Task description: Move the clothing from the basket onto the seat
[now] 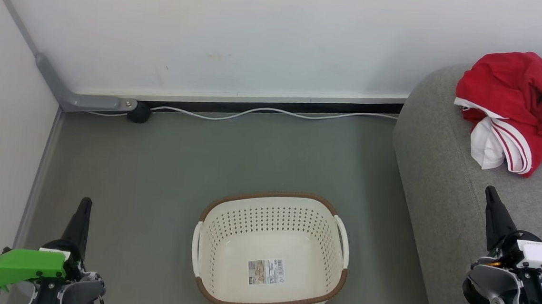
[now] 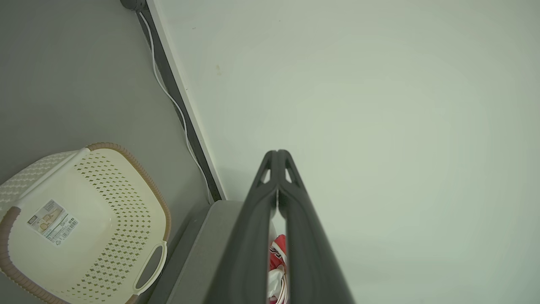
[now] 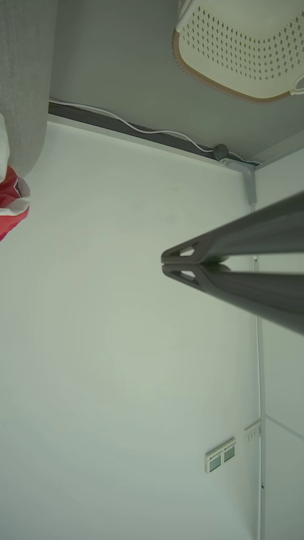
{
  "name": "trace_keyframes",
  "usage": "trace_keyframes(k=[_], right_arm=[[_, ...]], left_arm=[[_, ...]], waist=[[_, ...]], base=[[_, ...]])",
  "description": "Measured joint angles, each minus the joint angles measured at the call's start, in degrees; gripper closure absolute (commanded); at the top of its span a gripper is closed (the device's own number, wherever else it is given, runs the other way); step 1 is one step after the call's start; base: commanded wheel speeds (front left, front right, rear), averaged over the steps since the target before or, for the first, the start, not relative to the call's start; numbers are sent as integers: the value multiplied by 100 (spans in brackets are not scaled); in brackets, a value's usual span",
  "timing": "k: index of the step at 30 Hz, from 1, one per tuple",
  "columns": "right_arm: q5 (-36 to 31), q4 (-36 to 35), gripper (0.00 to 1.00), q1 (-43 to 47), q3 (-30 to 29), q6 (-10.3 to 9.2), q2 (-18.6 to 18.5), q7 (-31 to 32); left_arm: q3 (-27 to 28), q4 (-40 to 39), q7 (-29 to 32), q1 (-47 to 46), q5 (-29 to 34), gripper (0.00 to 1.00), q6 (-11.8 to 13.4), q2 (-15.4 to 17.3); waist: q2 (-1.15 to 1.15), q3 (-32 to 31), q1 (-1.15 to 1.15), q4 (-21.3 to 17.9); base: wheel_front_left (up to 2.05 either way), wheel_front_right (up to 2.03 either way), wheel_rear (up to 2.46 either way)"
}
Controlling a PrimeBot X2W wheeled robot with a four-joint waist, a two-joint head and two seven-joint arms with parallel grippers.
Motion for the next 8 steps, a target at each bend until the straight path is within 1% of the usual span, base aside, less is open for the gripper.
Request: trace_keyframes(k=[8], right_arm=[[0, 0, 100, 0, 0, 0, 0, 0]], left_arm=[[1, -5, 0, 0, 0, 100, 0, 0]], waist=[[0, 0, 0, 0]], base=[[0, 0, 0]])
